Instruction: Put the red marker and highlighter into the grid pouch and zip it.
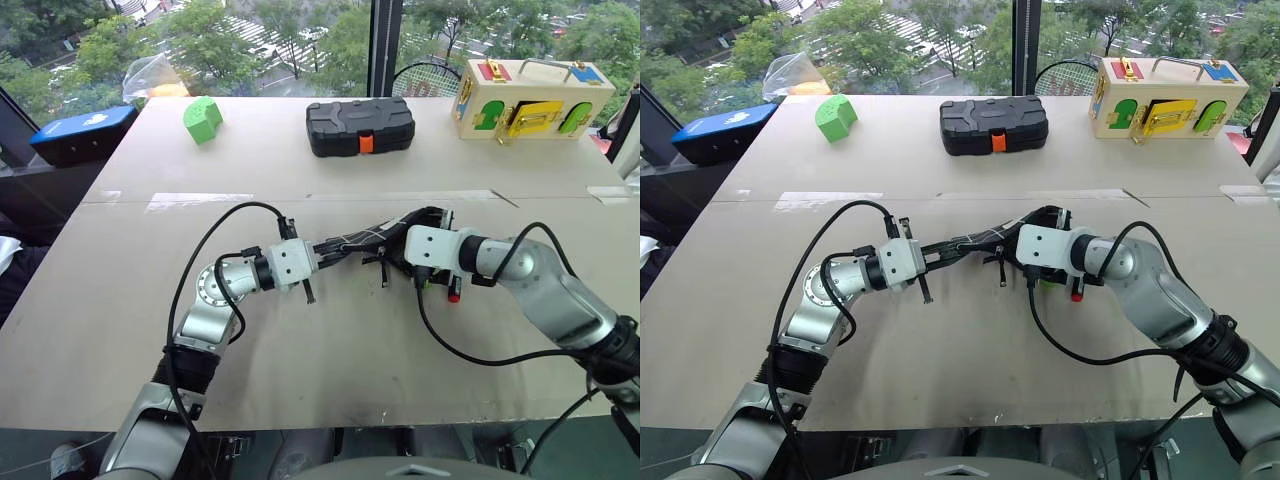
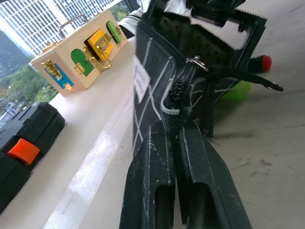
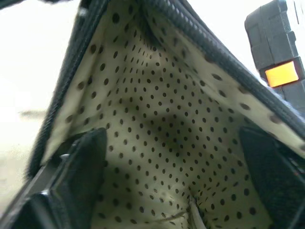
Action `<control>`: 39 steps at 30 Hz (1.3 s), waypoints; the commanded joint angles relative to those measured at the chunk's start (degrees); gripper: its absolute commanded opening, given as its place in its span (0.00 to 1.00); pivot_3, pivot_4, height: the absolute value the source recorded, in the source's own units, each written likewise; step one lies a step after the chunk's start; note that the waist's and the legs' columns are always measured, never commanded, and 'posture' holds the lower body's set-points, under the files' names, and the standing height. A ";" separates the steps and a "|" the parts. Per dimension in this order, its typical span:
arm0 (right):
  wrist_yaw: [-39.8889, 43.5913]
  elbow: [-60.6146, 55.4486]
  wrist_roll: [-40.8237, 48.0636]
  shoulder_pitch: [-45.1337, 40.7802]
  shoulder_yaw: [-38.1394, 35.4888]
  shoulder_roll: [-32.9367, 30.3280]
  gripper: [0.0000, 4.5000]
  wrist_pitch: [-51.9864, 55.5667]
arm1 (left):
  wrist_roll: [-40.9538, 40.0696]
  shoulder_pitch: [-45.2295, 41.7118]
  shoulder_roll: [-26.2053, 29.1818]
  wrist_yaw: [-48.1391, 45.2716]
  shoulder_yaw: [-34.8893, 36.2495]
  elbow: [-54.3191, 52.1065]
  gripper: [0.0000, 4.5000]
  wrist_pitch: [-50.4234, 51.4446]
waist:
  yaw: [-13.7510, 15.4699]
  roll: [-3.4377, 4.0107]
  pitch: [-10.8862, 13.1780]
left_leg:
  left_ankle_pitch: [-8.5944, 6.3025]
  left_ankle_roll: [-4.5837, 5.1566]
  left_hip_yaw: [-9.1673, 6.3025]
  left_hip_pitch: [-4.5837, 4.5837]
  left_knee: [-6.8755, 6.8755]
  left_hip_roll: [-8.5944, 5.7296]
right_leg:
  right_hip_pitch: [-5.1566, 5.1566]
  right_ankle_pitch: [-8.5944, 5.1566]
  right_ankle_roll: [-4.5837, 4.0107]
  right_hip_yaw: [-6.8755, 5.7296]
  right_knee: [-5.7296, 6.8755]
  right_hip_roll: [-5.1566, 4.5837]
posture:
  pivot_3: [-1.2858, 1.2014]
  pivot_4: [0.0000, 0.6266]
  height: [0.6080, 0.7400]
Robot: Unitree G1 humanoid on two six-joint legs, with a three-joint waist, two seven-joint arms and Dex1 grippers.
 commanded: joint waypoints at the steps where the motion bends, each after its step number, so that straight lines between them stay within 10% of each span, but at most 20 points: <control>1: 0.36 -7.39 5.93 2.39 -9.95 2.17 1.00 9.30 | 0.08 -1.10 0.57 1.00 1.81 0.51 0.00 -0.19 | 0.04 0.00 0.00 | 0.00 0.00 0.00 0.00 0.00 0.00 | 0.00 0.00 0.00 0.00 0.00 0.00 | 0.52 0.24 1.00; 9: -4.82 -22.87 16.01 10.88 -27.79 10.58 1.00 37.59 | 0.67 -3.15 0.93 2.69 3.23 5.13 0.00 -0.40 | 0.88 -0.03 -0.02 | -0.01 0.01 0.01 0.00 0.01 -0.01 | 0.01 0.01 -0.01 0.03 0.01 -0.01 | 0.52 0.24 1.00; 20: -24.09 -19.31 10.54 14.34 -27.95 24.17 1.00 54.70 | 1.01 -5.38 0.41 2.15 3.27 9.77 0.00 -3.43 | 0.74 -0.04 -0.03 | 0.00 0.01 0.02 0.03 0.01 -0.03 | -0.01 0.01 -0.01 0.03 0.08 -0.03 | 0.52 0.24 1.00; 32: -26.56 -20.27 11.60 17.73 -29.47 22.13 0.02 54.68 | 0.05 -4.42 -0.03 -0.35 2.63 9.28 0.00 -5.45 | 0.82 -0.20 -0.13 | 0.00 0.02 0.03 0.08 0.10 -0.06 | 0.07 0.01 -0.01 0.03 0.09 -0.03 | 0.52 0.24 1.00; 39: -19.40 -24.37 16.39 20.60 -36.22 13.29 0.02 55.80 | -0.17 -4.92 -0.53 -1.22 2.81 9.80 0.00 -5.48 | 0.76 -0.13 -0.09 | -0.01 0.02 0.00 0.06 0.02 -0.06 | 0.06 0.00 0.00 -0.01 0.05 -0.02 | 0.52 0.24 1.00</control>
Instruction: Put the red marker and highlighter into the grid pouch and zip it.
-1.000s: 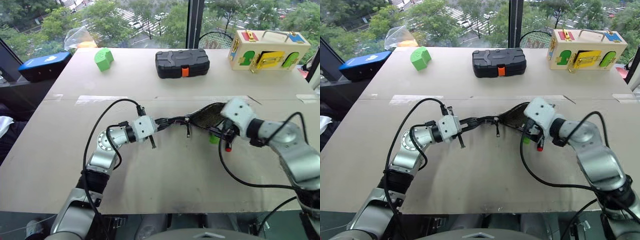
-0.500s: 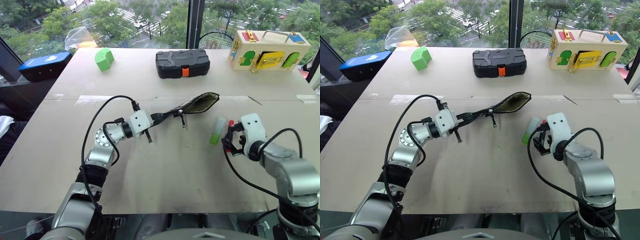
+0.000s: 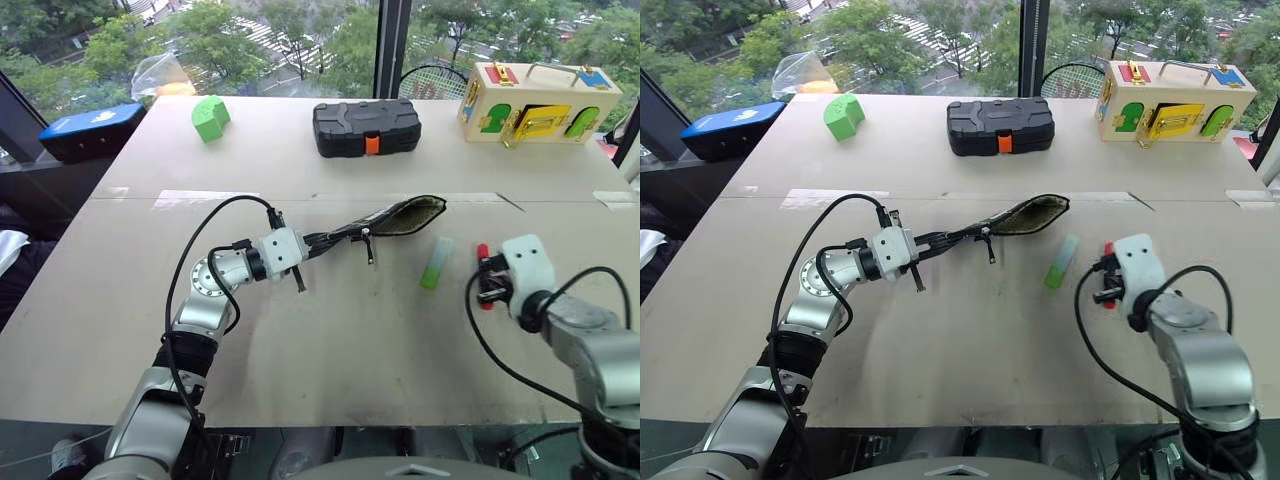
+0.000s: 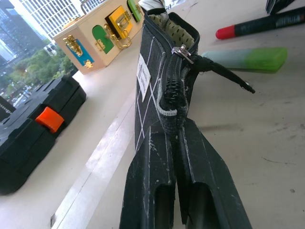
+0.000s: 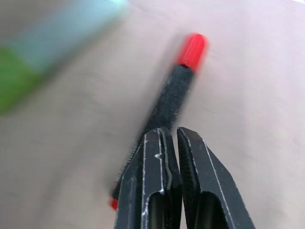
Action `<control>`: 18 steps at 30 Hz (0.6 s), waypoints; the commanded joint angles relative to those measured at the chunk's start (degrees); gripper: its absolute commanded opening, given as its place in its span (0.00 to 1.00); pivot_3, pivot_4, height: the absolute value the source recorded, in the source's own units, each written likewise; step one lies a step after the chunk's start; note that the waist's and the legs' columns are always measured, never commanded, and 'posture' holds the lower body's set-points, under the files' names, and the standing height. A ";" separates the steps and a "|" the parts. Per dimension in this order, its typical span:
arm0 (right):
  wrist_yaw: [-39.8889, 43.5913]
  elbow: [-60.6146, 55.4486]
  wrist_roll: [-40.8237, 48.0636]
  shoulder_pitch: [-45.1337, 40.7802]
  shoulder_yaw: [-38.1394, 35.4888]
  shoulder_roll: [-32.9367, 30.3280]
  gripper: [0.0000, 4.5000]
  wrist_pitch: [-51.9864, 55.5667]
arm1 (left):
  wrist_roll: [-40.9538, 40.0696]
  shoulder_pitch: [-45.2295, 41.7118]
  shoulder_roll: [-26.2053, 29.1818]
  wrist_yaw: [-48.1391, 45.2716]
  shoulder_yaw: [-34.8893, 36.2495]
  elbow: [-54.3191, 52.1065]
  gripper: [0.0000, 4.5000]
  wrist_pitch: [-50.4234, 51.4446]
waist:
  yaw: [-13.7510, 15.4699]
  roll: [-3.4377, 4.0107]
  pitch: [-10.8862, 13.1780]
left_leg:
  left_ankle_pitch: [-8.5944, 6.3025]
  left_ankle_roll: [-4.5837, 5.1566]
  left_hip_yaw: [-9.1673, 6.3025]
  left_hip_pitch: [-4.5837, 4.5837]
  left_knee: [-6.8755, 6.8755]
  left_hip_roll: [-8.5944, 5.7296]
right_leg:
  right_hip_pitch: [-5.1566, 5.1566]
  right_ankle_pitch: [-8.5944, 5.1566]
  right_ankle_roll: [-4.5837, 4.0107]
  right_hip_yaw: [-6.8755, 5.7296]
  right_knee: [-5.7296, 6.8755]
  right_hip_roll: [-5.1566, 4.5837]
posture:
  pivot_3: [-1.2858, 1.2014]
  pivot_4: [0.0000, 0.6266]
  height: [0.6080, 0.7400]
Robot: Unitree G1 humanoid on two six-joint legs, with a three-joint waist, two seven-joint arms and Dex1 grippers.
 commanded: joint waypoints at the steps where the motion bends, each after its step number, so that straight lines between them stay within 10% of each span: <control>1: 2.72 -2.39 2.25 -0.53 -4.21 -1.55 0.02 0.46 | -1.08 -0.95 -0.31 -0.28 0.57 -0.63 0.00 -1.01 | -0.09 0.00 0.00 | 0.00 0.00 0.00 0.00 0.00 0.01 | 0.00 0.00 0.00 0.00 0.01 0.01 | 0.52 0.24 1.00; 5: 0.39 2.27 1.95 -1.55 -7.51 2.83 0.15 -3.00 | -0.81 -1.10 -0.85 -0.32 0.49 -0.65 0.00 -1.04 | -0.20 -0.01 0.00 | 0.00 0.00 0.03 0.03 0.01 0.04 | 0.01 0.00 0.00 0.03 0.03 0.03 | 0.52 0.24 1.00; 11: -5.70 1.55 0.81 -8.33 -18.24 16.38 0.67 0.65 | -0.72 -0.86 -0.58 0.08 1.03 -1.37 0.00 -0.70 | -0.05 0.04 0.02 | 0.01 -0.01 0.02 0.01 0.01 0.03 | -0.03 0.00 0.00 0.05 0.05 0.02 | 0.52 0.24 1.00; 18: -13.00 3.98 -2.39 -8.27 -13.81 24.81 0.67 -0.87 | -0.70 0.28 -0.29 0.54 1.02 -3.25 0.00 -0.23 | -0.09 0.08 0.03 | 0.00 -0.01 0.01 0.00 -0.05 0.03 | -0.07 0.00 -0.01 0.05 0.07 0.02 | 0.52 0.24 1.00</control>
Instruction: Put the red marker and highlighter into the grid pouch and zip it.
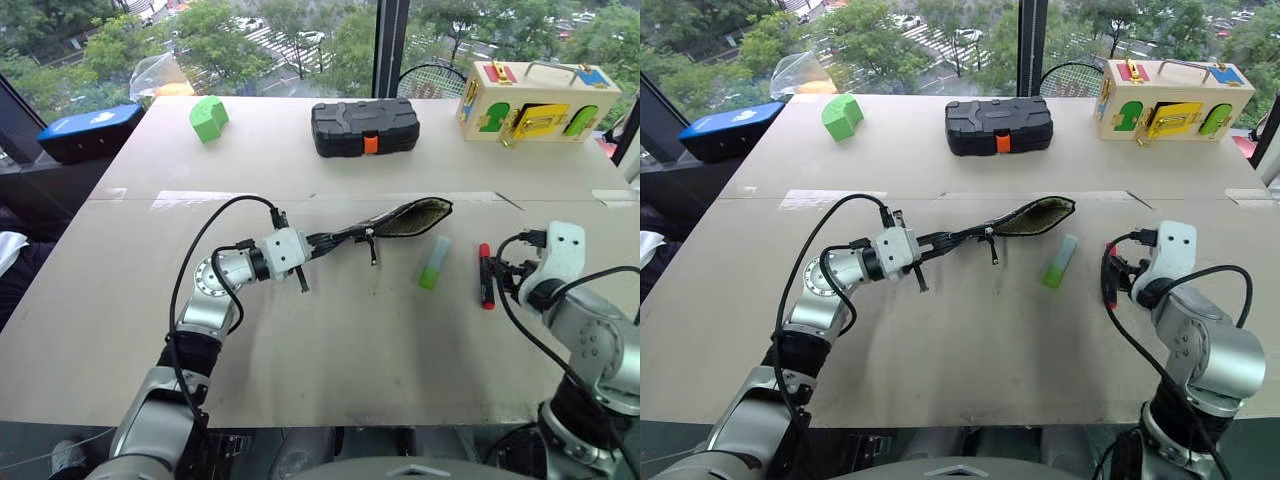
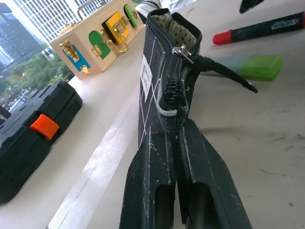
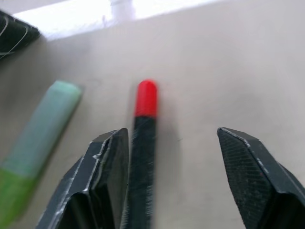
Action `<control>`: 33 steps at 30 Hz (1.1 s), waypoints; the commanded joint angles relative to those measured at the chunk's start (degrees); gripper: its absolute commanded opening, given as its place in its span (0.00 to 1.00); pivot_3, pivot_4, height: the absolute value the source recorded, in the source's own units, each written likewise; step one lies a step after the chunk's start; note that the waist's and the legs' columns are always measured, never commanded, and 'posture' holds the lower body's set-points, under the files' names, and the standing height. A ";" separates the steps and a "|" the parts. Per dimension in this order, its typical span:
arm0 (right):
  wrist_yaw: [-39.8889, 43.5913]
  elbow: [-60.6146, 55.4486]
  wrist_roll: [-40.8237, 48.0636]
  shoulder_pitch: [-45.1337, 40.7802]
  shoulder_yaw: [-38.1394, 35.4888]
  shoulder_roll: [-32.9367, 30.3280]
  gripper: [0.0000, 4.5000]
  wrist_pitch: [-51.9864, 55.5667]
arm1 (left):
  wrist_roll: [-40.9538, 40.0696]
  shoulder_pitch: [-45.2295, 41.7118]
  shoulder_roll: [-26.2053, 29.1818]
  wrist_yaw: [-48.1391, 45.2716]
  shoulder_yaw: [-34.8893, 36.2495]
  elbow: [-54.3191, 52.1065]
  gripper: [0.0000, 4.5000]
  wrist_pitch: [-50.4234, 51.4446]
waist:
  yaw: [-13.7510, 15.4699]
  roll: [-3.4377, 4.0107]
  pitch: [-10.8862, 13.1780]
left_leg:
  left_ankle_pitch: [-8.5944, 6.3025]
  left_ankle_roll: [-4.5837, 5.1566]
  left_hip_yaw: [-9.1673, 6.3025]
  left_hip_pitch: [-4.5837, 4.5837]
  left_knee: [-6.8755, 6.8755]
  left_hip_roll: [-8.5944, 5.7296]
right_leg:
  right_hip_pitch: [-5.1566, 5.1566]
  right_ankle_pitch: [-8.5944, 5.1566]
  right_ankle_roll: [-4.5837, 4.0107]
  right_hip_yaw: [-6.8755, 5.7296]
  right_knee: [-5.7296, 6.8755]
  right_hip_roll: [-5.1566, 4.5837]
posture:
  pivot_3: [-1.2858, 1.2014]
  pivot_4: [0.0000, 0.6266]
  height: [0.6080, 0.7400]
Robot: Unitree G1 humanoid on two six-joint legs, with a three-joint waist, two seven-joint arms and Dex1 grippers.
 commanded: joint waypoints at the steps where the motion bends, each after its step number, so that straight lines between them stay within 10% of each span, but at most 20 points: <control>1: -4.36 1.42 -2.93 2.12 5.84 -0.54 0.67 -3.58 | -0.70 -0.05 0.42 0.62 0.95 -2.80 0.00 -0.15 | -0.02 0.01 0.00 | 0.00 0.00 0.00 0.00 0.00 0.00 | -0.01 0.00 0.00 0.00 0.00 0.00 | 0.52 0.24 1.00; 10: -4.70 0.81 -4.28 8.05 14.77 -6.92 0.05 -11.63 | -0.99 0.54 0.59 0.41 0.76 -3.98 0.00 0.43 | 0.11 -0.02 -0.04 | 0.00 0.00 0.03 0.02 0.04 -0.03 | 0.02 0.00 0.00 0.03 0.00 -0.01 | 0.52 0.24 1.00; 21: 26.86 -9.48 8.94 8.78 15.21 -46.57 0.05 -21.61 | -0.94 -0.02 0.24 -1.18 -0.10 -3.93 0.00 -0.19 | -0.96 0.15 0.11 | 0.00 0.02 0.03 0.07 0.04 0.03 | 0.23 -0.01 0.02 -0.04 -0.10 0.04 | 0.52 0.24 1.00; 33: 37.39 2.26 4.65 -13.46 38.54 -57.30 0.05 -32.32 | -0.22 -0.83 -0.16 -2.85 -1.66 -4.54 0.00 -2.81 | -0.76 0.05 0.17 | -0.01 0.02 -0.11 0.01 0.12 0.05 | 0.35 -0.01 0.02 -0.24 -0.27 -0.04 | 0.52 0.24 1.00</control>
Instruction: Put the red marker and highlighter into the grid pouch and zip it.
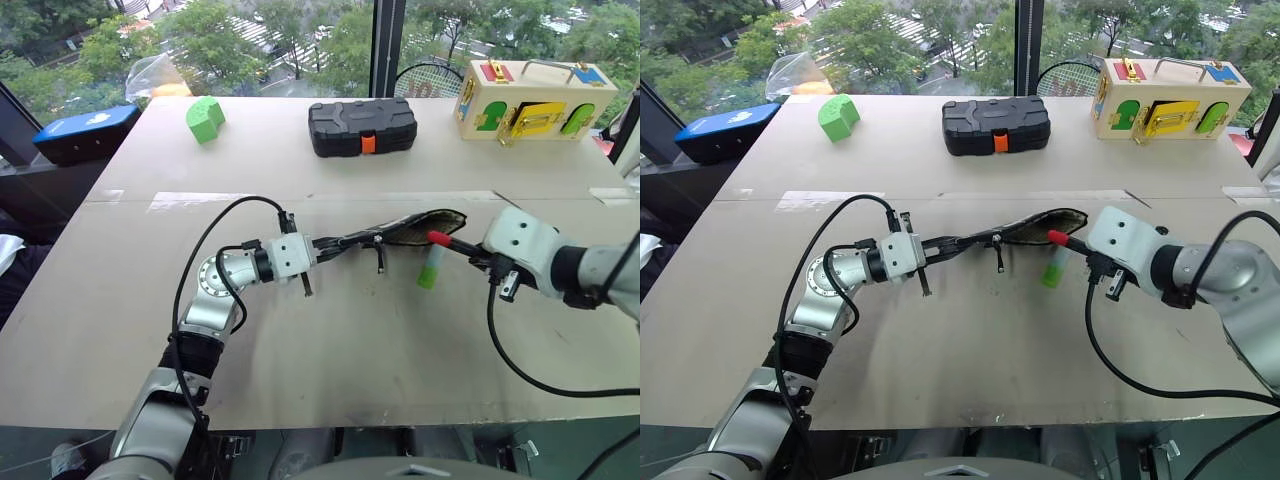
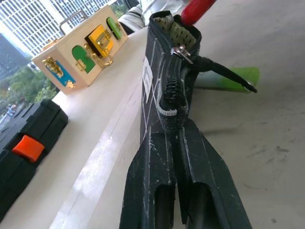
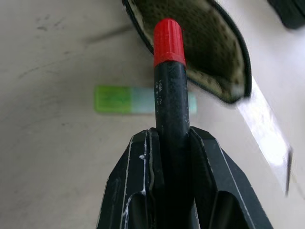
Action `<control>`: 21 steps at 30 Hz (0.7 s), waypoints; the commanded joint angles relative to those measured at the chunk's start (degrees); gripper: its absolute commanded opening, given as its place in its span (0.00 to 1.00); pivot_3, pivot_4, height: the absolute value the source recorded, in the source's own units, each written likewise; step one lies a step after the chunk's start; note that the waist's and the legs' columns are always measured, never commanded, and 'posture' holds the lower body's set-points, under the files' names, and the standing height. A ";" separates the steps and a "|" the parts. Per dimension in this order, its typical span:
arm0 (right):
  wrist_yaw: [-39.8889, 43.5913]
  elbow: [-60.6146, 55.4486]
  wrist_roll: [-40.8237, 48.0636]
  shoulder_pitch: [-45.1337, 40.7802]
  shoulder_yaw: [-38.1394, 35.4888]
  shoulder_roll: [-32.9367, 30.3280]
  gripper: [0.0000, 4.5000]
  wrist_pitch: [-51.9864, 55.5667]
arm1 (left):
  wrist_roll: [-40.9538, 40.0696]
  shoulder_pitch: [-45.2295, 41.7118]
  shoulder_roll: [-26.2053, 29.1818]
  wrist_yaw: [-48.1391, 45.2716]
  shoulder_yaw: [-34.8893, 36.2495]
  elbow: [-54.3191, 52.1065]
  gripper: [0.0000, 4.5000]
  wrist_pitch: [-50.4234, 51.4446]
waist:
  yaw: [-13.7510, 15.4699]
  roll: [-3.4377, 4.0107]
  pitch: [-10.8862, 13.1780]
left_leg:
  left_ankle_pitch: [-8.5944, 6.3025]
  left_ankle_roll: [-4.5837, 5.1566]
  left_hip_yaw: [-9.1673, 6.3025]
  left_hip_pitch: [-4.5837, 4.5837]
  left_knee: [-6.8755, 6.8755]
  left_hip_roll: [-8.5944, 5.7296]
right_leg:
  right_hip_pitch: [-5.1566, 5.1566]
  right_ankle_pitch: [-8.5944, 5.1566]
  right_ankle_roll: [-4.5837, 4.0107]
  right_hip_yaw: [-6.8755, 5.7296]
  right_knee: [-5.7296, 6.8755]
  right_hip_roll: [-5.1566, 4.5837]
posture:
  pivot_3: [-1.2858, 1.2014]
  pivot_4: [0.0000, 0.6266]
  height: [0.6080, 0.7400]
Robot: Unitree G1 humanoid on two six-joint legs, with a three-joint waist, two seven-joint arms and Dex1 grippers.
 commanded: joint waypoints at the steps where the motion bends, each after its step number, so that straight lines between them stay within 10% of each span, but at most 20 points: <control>1: 2.08 4.45 -5.09 -7.48 7.42 0.03 0.05 -3.91 | -0.20 -0.46 0.05 -0.23 -0.33 -2.30 0.00 -2.36 | -0.09 0.02 0.01 | 0.00 0.00 0.02 0.01 0.00 0.01 | -0.01 0.00 0.00 0.01 0.01 0.00 | 0.52 0.24 1.00; 5: 4.54 10.24 -9.39 -17.23 15.99 4.65 0.05 -5.94 | 0.02 0.15 0.03 0.30 -0.85 -3.25 0.00 -2.44 | -0.25 0.02 0.01 | 0.00 -0.01 0.01 -0.01 -0.03 0.02 | -0.06 0.00 0.00 0.02 0.02 0.01 | 0.52 0.24 1.00; 12: 9.04 14.81 -9.78 -22.10 16.10 8.64 0.75 -8.58 | 0.28 1.04 0.71 2.03 0.11 -4.53 0.00 -0.46 | 0.33 0.00 0.01 | 0.00 -0.02 -0.02 -0.14 -0.05 -0.02 | -0.24 0.00 -0.01 0.02 0.01 -0.01 | 0.52 0.24 1.00; 21: 1.09 -0.84 5.38 -15.24 -15.34 26.55 0.75 32.21 | 2.50 0.62 2.75 9.10 3.75 -2.50 0.00 3.29 | 0.94 -0.22 -0.14 | 0.00 -0.02 -0.05 -0.14 -0.10 0.00 | -0.28 0.02 -0.03 0.06 0.06 0.00 | 0.52 0.24 1.00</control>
